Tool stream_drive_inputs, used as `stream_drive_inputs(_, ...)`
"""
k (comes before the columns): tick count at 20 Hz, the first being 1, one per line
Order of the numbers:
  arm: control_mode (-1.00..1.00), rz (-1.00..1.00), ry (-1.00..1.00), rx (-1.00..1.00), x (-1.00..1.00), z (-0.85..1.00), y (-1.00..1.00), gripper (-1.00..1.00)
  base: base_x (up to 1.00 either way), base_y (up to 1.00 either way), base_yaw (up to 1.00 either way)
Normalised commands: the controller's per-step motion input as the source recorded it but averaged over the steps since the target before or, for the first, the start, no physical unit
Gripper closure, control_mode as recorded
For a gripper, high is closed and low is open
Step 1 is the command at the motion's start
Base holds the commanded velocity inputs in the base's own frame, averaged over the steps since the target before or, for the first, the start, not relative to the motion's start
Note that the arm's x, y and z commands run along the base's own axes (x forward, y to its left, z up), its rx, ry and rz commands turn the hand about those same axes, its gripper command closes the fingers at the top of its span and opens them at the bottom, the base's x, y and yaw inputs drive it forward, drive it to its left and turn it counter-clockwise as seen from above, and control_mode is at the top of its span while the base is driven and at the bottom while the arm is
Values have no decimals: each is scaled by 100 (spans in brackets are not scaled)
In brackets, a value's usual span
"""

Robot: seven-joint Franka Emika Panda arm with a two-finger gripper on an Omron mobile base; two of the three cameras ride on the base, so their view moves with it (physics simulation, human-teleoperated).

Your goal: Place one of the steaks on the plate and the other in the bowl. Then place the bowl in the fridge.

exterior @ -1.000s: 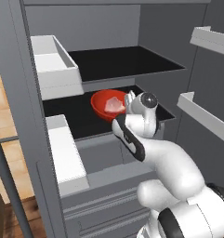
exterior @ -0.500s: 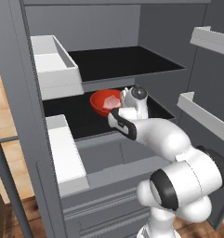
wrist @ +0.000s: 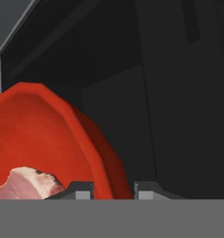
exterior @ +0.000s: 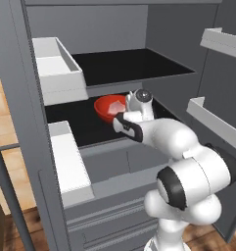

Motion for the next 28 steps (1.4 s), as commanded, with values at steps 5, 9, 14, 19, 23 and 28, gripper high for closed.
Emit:
stream_drive_inputs(5, -100, 0, 5, 0, 30, -30, 0, 100, 0, 0, 0)
stream_drive_inputs(9, -100, 0, -2, 0, 10, -14, 0, 100, 0, 0, 0)
stream_drive_inputs(14, -100, 0, -2, 0, 0, -6, 0, -100, 0, 0, 0)
stream_drive_inputs(19, -100, 0, -3, 0, 0, 0, 0, -100, 0, 0, 0)
stream_drive_inputs(23, -100, 0, -4, 0, 0, 0, 3, -100, 0, 0, 0)
stream_drive_inputs(28, -100, 1, -14, 0, -33, 5, 0, -100, 0, 0, 0)
